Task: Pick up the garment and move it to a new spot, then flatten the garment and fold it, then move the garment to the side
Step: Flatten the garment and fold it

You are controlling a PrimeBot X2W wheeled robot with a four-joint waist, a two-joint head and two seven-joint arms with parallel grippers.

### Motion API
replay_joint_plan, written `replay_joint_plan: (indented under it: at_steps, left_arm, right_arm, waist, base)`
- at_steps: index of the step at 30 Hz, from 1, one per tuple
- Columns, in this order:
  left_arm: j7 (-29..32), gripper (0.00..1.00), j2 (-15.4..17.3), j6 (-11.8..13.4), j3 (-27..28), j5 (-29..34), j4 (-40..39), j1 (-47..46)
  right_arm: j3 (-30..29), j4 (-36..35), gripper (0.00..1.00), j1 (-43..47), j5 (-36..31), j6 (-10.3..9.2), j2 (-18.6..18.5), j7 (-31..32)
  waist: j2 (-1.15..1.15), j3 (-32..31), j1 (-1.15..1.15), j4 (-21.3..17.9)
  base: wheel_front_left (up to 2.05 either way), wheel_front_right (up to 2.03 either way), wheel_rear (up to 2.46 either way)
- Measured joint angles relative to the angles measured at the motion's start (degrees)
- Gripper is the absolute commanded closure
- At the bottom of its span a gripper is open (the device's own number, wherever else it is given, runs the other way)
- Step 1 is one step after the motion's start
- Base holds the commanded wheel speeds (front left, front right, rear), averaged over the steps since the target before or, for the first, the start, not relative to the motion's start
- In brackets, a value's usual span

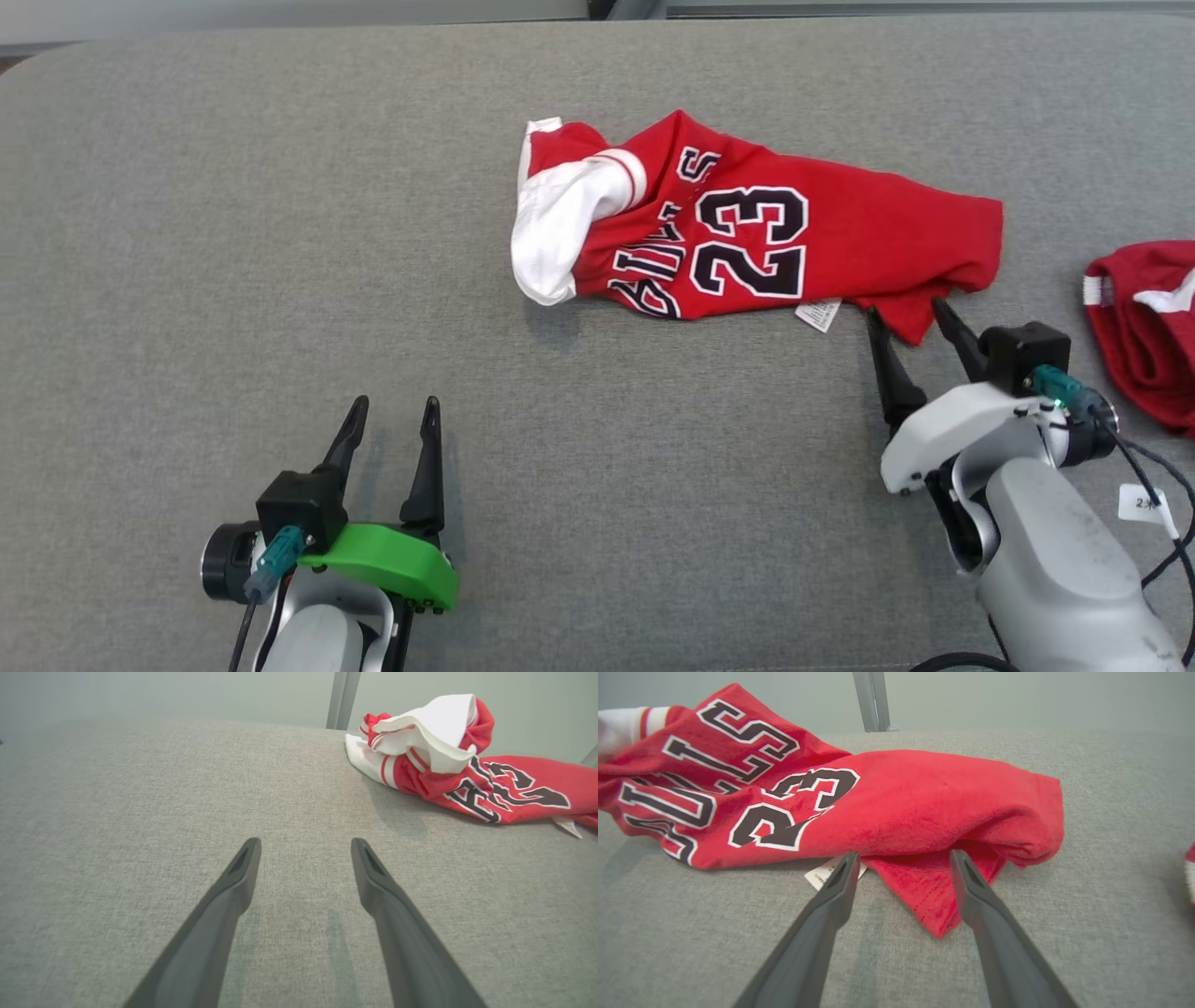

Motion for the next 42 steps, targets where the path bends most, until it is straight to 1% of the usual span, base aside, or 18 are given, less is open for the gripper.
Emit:
replay_joint_plan:
  at_steps: [5,9,11,17,23,25,28,33,35,39,42]
  left_arm:
    - [0.00,0.00,0.00,-1.03,-1.38,0.19,-0.33,-1.31]
    - [0.00,0.00,-0.01,-2.07,-2.48,1.32,0.46,-4.42]
    - [0.00,0.00,-0.04,-2.14,-2.56,2.02,1.18,-6.67]
    - [0.00,0.00,-0.04,-1.81,-1.45,2.85,5.99,-11.04]
    - [0.00,0.00,-0.07,-2.74,-0.24,2.01,4.64,-12.83]
    - [0.00,1.00,-0.05,-3.18,-0.11,2.01,4.87,-13.22]
    - [0.01,1.00,-0.05,-3.63,0.57,2.92,4.25,-14.82]
    - [0.01,1.00,-0.05,-4.10,3.63,5.61,-4.57,-19.54]
    - [0.01,1.00,-0.03,-4.21,4.02,6.59,-8.08,-20.70]
    - [0.01,1.00,-0.03,-4.63,2.74,8.46,-14.48,-23.60]
    - [0.00,1.00,0.21,-4.70,0.94,9.83,-17.64,-25.80]
  right_arm:
    - [1.70,-6.33,0.00,7.00,0.58,-0.01,1.41,0.00]
    - [2.31,-9.46,0.00,8.80,1.44,-0.01,2.04,-0.01]
    - [2.58,-10.58,0.00,8.80,1.71,-0.01,2.36,-0.01]
    - [3.07,-11.70,0.00,8.36,2.35,-0.01,2.77,-0.01]
    - [2.82,-11.84,0.00,8.15,2.64,-0.01,2.86,-0.01]
    - [2.72,-11.84,0.00,8.16,2.72,-0.01,2.87,-0.01]
    - [2.52,-11.87,0.00,8.17,2.76,-0.01,3.01,-0.01]
    - [2.03,-12.00,0.00,8.08,2.88,-0.01,3.44,-0.01]
    - [1.68,-11.96,0.00,8.12,2.92,-0.01,3.59,-0.01]
    - [0.67,-11.25,0.00,8.94,2.94,-0.01,3.93,-0.01]
    - [0.34,-10.68,0.00,9.58,3.01,-0.01,4.24,-0.01]
  waist:
    - [0.00,-1.33,0.00,-3.65]
    - [0.00,-1.43,0.00,-6.35]
    - [0.00,-0.92,0.00,-7.47]
    - [0.00,1.77,0.00,-9.86]
    - [0.00,3.50,0.00,-11.86]
    - [0.00,3.88,0.00,-12.14]
    - [0.00,4.23,0.00,-12.20]
    - [0.00,4.54,0.00,-11.93]
    - [0.00,4.27,0.00,-11.59]
    - [0.00,3.29,0.00,-10.54]
    - [0.00,2.40,0.00,-9.44]
  base:
    - [0.00,0.00,0.00]
    - [0.00,0.00,0.00]
    - [0.00,0.00,0.00]
    - [0.00,0.00,0.00]
    - [0.00,0.00,0.00]
    - [0.00,0.00,0.00]
    - [0.00,0.00,0.00]
    - [0.00,0.00,0.00]
    - [0.00,0.00,0.00]
    - [0.00,0.00,0.00]
    - [0.00,0.00,0.00]
